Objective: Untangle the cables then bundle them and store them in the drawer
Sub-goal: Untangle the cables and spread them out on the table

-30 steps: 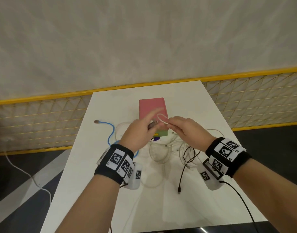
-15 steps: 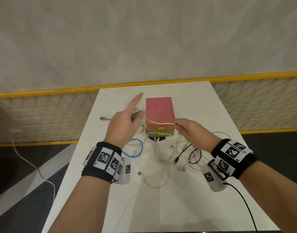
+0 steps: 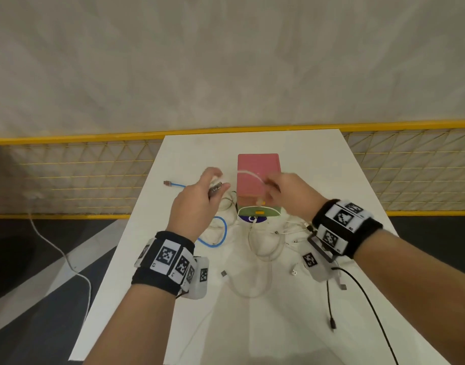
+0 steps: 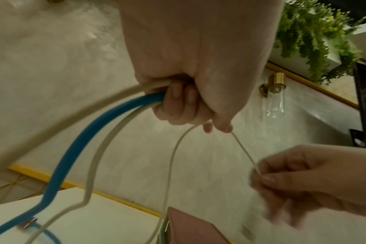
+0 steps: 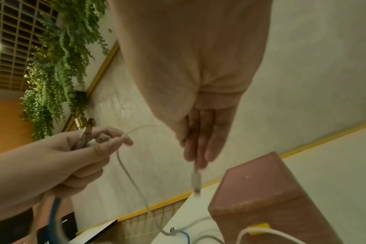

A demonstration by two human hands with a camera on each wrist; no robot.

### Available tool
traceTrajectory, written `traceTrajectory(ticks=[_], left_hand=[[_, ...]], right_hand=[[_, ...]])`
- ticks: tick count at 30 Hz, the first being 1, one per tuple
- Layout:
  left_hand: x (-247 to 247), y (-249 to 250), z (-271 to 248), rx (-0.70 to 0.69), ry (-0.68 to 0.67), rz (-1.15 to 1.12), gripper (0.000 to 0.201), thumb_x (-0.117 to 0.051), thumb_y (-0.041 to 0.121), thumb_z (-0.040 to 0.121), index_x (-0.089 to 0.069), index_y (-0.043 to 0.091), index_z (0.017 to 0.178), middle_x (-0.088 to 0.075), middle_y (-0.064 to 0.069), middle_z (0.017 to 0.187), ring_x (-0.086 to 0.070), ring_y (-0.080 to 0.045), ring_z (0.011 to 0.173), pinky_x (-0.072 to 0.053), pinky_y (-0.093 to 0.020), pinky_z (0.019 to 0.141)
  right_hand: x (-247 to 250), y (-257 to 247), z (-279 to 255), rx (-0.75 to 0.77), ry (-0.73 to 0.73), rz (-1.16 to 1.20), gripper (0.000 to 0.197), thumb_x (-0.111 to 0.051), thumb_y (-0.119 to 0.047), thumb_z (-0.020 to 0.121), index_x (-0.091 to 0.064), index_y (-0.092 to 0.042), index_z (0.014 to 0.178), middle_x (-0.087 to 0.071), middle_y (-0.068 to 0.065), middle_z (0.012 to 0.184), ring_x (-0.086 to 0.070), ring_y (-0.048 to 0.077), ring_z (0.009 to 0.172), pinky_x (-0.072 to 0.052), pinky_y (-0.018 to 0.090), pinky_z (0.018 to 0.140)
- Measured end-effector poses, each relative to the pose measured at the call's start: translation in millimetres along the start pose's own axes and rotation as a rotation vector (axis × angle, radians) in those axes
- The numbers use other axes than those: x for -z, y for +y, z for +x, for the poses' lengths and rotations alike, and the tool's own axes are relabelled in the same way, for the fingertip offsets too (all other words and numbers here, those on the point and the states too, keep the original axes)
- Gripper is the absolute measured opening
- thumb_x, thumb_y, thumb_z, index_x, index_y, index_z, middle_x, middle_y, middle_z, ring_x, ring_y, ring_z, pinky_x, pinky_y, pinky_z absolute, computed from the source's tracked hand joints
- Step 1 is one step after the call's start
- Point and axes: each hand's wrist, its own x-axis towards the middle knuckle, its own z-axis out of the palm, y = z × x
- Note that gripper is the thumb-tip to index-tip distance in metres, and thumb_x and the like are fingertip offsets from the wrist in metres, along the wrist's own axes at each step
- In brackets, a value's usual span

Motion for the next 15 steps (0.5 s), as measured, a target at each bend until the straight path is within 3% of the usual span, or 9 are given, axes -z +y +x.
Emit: traceTrajectory(ticks=[1,2,3,4,6,8,9,11,15], left_hand=[[1.9,-2.2,-1.7,0.037,0.008,-0.047,0.036,-0.052,0.046,0.095,-0.046,0.032,0.128,-0.051,0.005,0.055,-0.055,-0.022,0.058,-0.043,-0.033,0.056],[3.6,-4.8,-3.9,0.065,0.007,-0.089,0.042,-0.052,0.046,0.095,-0.041,0.035,0.133,-0.053,0.005,0.058,-0.056,-0.02,0.06,-0.044,-0.033,0.058],[5.6,-6.4,-6.9,0.079,-0.005,-0.123,0.042,-0.052,0.046,0.095,-0.039,0.036,0.134,-0.053,0.005,0.059,-0.057,-0.019,0.061,-0.045,-0.034,0.06],[6.7,-8.3,-9.8,0.085,-0.023,-0.152,0.037,-0.05,0.046,0.096,-0.041,0.036,0.13,-0.053,0.005,0.058,-0.057,-0.018,0.06,-0.045,-0.034,0.06],[5.4,-13.6,-15.1,0.102,-0.049,-0.204,0.021,-0.046,0.044,0.098,-0.047,0.032,0.116,-0.05,0.005,0.056,-0.053,-0.017,0.056,-0.044,-0.035,0.058],[1.0,-19.8,-20.2,0.135,-0.045,-0.225,0.017,-0.044,0.042,0.099,-0.049,0.026,0.103,-0.045,0.005,0.053,-0.047,-0.013,0.052,-0.039,-0.033,0.056],[-1.8,-22.7,-23.0,0.15,-0.042,-0.23,0.018,-0.044,0.04,0.1,-0.049,0.023,0.1,-0.043,0.005,0.053,-0.045,-0.01,0.051,-0.037,-0.032,0.056],[-5.9,-26.9,-29.9,0.165,-0.035,-0.249,0.019,-0.045,0.038,0.1,-0.049,0.019,0.097,-0.04,0.005,0.054,-0.043,-0.009,0.052,-0.034,-0.031,0.056],[-8.9,-36.3,-45.8,0.183,-0.032,-0.337,0.009,-0.045,0.032,0.101,-0.051,0.026,0.103,-0.037,0.001,0.061,-0.034,-0.011,0.048,-0.036,-0.032,0.052]], right_hand=[[-1.3,-6.9,10.8,0.01,0.006,0.04,0.037,-0.044,-0.004,0.095,-0.049,-0.014,0.131,-0.066,0.011,0.113,-0.063,0.027,0.102,-0.049,0.03,0.086],[-3.8,-12.3,20.8,0.02,-0.032,0.071,0.058,-0.042,-0.001,0.094,-0.025,-0.017,0.147,-0.058,0.014,0.129,-0.059,0.027,0.113,-0.047,0.032,0.095],[-8.1,-16.4,29.4,0.021,-0.077,0.08,0.072,-0.041,0.0,0.093,-0.004,-0.02,0.152,-0.051,0.016,0.139,-0.058,0.03,0.117,-0.047,0.037,0.099],[-14.5,-19.0,35.7,0.022,-0.11,0.075,0.077,-0.042,0.0,0.092,0.003,-0.022,0.151,-0.047,0.016,0.142,-0.058,0.032,0.116,-0.047,0.041,0.099],[-34.1,-18.3,42.5,0.051,-0.155,0.049,0.065,-0.046,-0.004,0.091,-0.022,-0.02,0.149,-0.055,0.01,0.132,-0.061,0.027,0.109,-0.048,0.035,0.093],[-59.8,-13.4,39.4,0.107,-0.221,-0.063,0.035,-0.051,-0.009,0.088,-0.059,-0.017,0.121,-0.066,0.003,0.103,-0.061,0.02,0.091,-0.045,0.029,0.081],[-73.0,-10.5,34.2,0.126,-0.27,-0.141,0.024,-0.052,-0.013,0.087,-0.066,-0.017,0.106,-0.067,0.0,0.095,-0.06,0.019,0.086,-0.045,0.03,0.077],[-99.0,-4.8,20.4,0.116,-0.397,-0.237,0.013,-0.056,-0.021,0.087,-0.066,-0.016,0.094,-0.068,0.003,0.096,-0.061,0.023,0.088,-0.046,0.031,0.074],[-145.8,-3.7,-7.7,0.03,-0.625,-0.339,0.033,-0.066,-0.043,0.082,-0.062,-0.012,0.093,-0.065,0.009,0.102,-0.06,0.028,0.095,-0.042,0.031,0.073]])
